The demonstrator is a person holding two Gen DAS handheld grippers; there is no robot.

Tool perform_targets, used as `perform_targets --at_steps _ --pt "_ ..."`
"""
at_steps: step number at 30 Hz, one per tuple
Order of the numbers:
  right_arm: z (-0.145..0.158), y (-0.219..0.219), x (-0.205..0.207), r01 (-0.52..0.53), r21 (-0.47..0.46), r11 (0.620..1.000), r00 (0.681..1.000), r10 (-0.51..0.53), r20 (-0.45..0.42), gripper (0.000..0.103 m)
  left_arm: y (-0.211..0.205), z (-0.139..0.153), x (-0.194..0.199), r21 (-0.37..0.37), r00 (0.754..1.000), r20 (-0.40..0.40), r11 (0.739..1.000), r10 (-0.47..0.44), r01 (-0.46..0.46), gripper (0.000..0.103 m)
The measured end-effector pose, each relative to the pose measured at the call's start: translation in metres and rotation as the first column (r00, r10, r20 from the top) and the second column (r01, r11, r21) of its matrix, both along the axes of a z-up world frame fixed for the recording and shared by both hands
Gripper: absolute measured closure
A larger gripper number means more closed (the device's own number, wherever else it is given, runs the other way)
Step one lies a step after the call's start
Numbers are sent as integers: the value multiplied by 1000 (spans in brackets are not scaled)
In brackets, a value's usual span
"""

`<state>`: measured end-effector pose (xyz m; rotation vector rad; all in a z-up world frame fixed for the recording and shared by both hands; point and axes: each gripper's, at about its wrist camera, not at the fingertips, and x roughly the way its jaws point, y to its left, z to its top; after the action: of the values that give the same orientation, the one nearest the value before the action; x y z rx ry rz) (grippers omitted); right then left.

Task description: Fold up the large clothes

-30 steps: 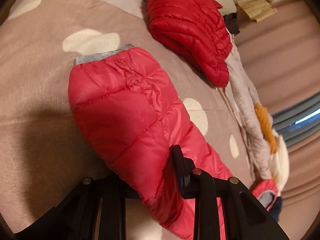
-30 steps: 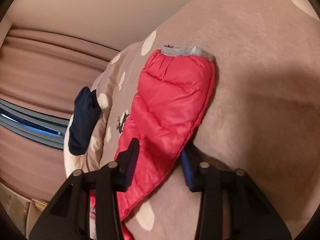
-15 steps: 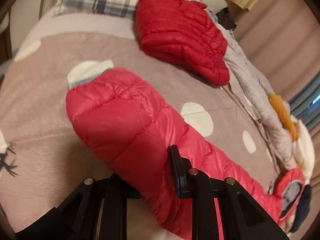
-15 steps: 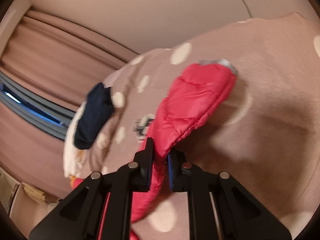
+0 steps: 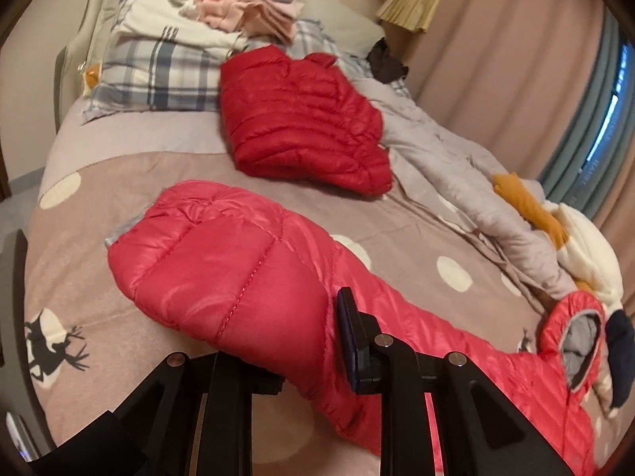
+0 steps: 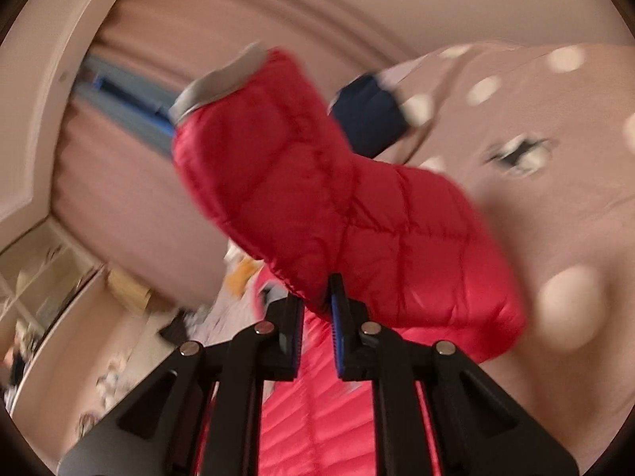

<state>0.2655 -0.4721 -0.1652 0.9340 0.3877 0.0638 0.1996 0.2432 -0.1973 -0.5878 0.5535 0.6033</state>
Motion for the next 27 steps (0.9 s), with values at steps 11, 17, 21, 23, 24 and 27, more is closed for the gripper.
perform_targets --at_steps 11,17,21,23,24,27 --pt "-16 116 52 -261 -74 962 963 254 -89 88 -22 -1 1 -14 997 -10 997 -74 73 81" --pt "-22 160 59 -339 -156 928 935 314 -164 87 -23 -3 3 -71 997 1 994 -81 81 81" --pt "-29 188 66 -391 -188 901 913 354 -203 87 -20 -6 4 -93 997 -6 993 -75 74 81" --pt "-34 208 69 -426 -195 883 896 381 -230 87 -18 -6 4 -106 997 -2 991 -82 82 81" --pt "-37 216 70 -442 -200 875 888 394 -237 87 -17 -6 3 -108 996 -1 991 -84 84 81" --pt "-42 239 74 -467 -227 855 876 411 -254 87 -16 -7 2 -98 997 -14 993 -70 69 81"
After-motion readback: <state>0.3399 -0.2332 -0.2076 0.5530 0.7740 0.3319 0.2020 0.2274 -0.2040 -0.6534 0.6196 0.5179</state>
